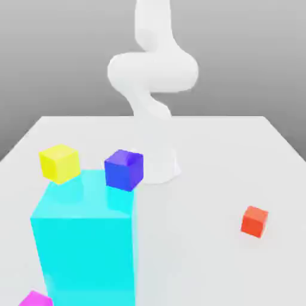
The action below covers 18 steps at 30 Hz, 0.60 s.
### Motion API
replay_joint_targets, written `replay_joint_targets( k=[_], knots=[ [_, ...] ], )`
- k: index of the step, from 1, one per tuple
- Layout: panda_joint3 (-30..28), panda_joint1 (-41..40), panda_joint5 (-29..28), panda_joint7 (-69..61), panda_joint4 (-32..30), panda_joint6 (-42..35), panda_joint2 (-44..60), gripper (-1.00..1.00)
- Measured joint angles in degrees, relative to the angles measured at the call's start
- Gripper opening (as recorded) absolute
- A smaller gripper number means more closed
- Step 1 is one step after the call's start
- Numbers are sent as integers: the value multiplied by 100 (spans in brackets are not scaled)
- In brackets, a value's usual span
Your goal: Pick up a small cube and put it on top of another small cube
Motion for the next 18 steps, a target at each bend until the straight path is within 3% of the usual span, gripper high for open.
replay_joint_targets(
  k=[11,18],
  knots=[
    [693,1504,483,-1084,-1391,1511,2361,0],
    [1354,2261,134,-1283,-2260,2463,3821,0]
  ],
)
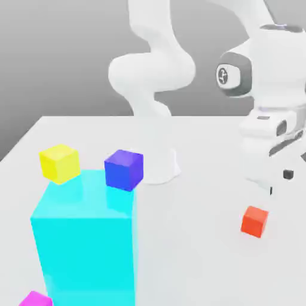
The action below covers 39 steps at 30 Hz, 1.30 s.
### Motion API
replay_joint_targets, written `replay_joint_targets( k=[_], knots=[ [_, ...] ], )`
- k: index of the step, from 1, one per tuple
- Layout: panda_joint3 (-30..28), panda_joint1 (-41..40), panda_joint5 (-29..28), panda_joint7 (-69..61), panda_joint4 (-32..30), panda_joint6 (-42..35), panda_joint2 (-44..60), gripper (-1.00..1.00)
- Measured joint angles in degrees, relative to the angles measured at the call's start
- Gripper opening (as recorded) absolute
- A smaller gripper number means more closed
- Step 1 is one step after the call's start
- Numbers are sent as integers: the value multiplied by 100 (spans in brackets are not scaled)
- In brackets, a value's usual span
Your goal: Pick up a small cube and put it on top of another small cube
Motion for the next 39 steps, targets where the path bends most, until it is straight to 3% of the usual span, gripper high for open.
replay_joint_targets(
  k=[3,8,9,17,23,29,39],
  knots=[
    [-28,240,-591,278,-237,430,640,0],
    [-766,815,-1413,860,-92,1244,1684,0],
    [-927,959,-1485,921,-53,1411,1887,-100],
    [-879,917,-1468,906,-69,1346,1809,-100],
    [-417,605,-522,190,-264,390,646,-100],
    [-882,-164,-156,-380,241,-1049,-302,-100],
    [-2034,-1429,-508,-713,1237,-3533,-1797,-100]
  ],
)
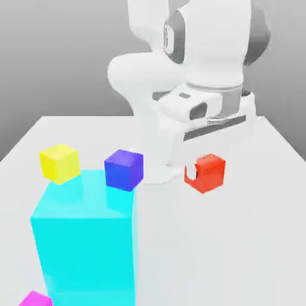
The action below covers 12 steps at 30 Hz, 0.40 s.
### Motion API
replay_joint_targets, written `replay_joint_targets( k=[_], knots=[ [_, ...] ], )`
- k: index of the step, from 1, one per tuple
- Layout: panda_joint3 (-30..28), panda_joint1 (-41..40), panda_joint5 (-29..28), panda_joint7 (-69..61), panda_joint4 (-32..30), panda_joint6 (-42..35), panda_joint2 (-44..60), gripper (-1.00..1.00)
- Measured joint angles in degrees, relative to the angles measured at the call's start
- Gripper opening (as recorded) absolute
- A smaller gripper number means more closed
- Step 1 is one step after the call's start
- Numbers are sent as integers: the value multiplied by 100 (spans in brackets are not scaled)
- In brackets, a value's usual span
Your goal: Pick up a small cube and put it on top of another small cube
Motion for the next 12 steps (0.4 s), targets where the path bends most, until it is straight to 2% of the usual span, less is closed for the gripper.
replay_joint_targets(
  k=[4,8,9,12],
  knots=[
    [-390,-556,-226,-55,365,-932,-580,-100],
    [-519,-697,-287,-84,-73,-349,-435,-100],
    [-530,-707,-289,-90,-171,-202,-386,100],
    [-530,-707,-289,-90,-171,-202,-386,100]
  ],
)
